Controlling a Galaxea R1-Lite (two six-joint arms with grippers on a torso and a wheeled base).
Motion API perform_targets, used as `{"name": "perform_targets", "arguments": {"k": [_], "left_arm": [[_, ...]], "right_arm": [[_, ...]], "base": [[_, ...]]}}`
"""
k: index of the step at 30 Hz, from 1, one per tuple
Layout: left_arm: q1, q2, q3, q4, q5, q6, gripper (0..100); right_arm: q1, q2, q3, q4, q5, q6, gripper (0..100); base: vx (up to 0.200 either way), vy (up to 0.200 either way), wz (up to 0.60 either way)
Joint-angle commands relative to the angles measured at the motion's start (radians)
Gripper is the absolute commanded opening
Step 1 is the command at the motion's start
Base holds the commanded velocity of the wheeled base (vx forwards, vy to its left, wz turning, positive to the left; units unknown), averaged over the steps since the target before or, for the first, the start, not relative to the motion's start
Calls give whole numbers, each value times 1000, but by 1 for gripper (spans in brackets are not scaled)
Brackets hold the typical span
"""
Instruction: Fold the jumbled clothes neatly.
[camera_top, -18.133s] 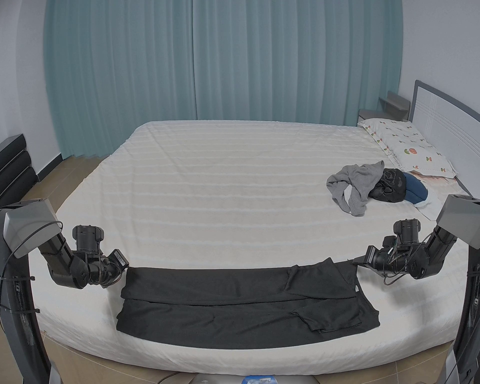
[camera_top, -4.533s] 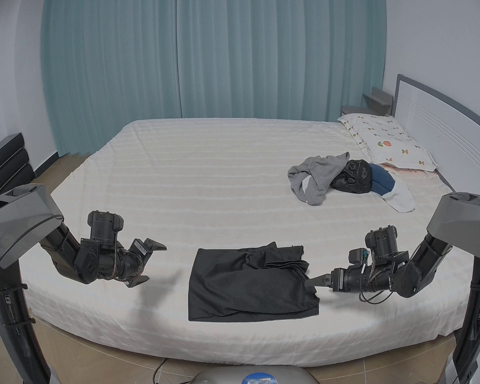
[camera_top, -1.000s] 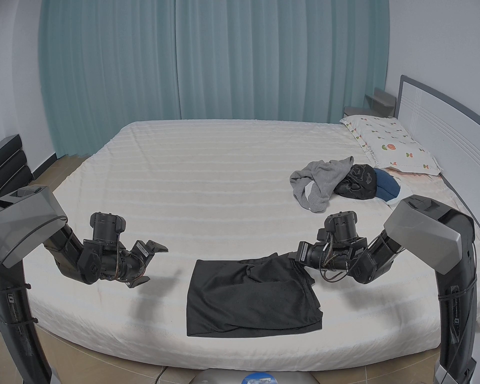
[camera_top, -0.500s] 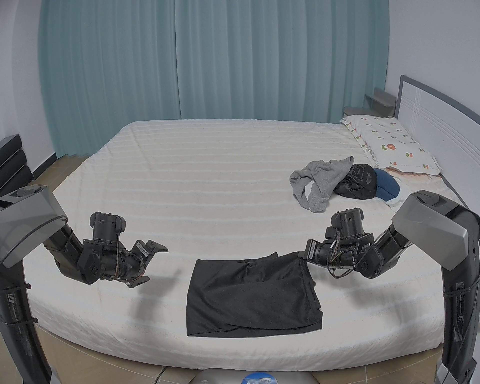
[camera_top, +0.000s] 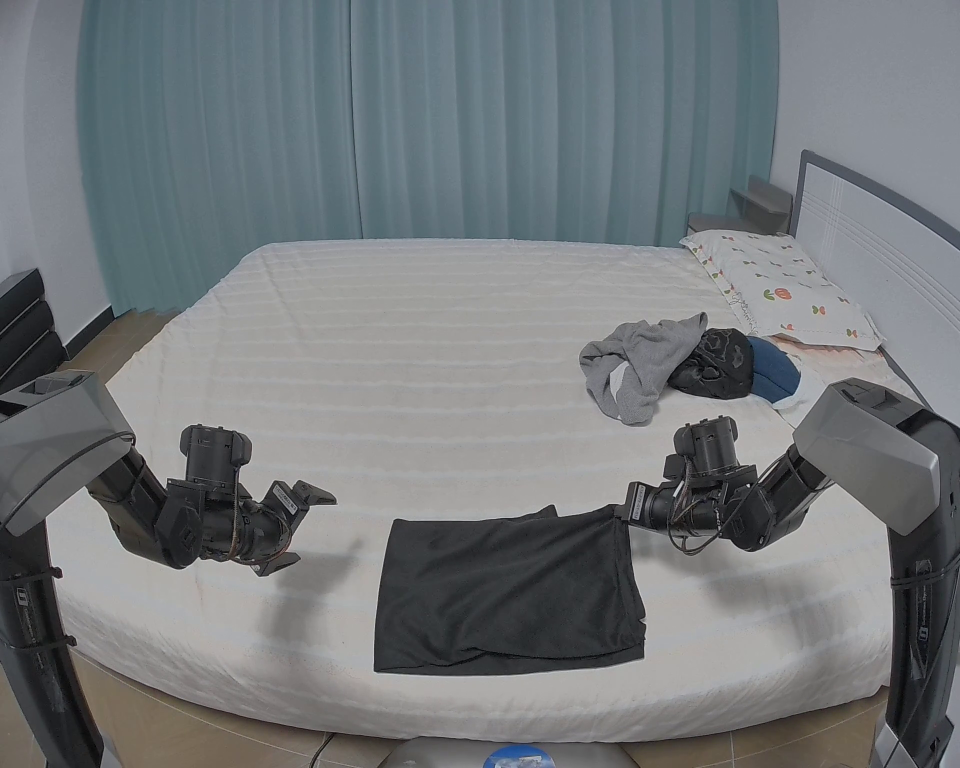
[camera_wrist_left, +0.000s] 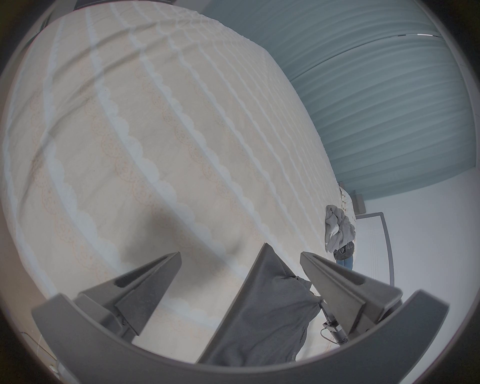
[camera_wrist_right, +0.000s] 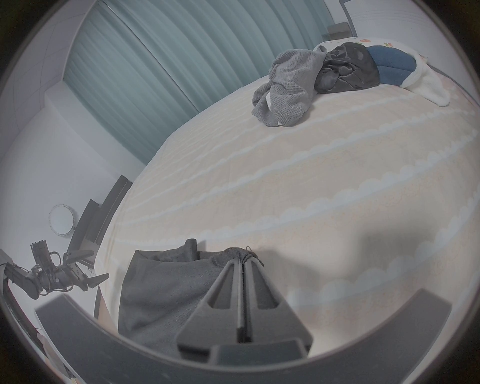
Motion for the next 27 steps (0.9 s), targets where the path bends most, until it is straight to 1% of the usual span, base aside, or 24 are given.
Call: {"name": "perform_targets", "arguments": {"k": [1, 7, 8, 13, 16, 17, 20, 22, 27], "left_arm": [[0, 2, 0, -1, 0, 0, 100], [0, 2, 0, -1, 0, 0, 100], [0, 2, 0, -1, 0, 0, 100], [0, 3, -1, -1, 0, 0, 100], [0, 6, -3, -2, 0, 1, 100], [0, 6, -3, -1, 0, 0, 100], [0, 6, -3, -2, 0, 0, 100], [0, 6, -3, -2, 0, 0, 100], [0, 8, -7, -1, 2, 0, 100]], "right_arm": [[-1, -1, 1, -1, 0, -2, 0], [-6, -12, 0, 42, 0, -19, 0], [-6, -15, 3, 44, 0, -21, 100], [-4, -61, 41, 37, 23, -22, 100], [-6, -99, 98, 34, 80, -36, 100], [-6, -121, 125, 34, 111, -51, 100], [-1, -155, 187, 34, 149, -80, 100], [7, -172, 218, 33, 152, -82, 100], [37, -178, 283, 22, 163, -65, 100]], "base": [[0, 0, 0], [0, 0, 0], [0, 0, 0], [0, 0, 0], [0, 0, 0], [0, 0, 0], [0, 0, 0], [0, 0, 0], [-200, 0, 0]]}}
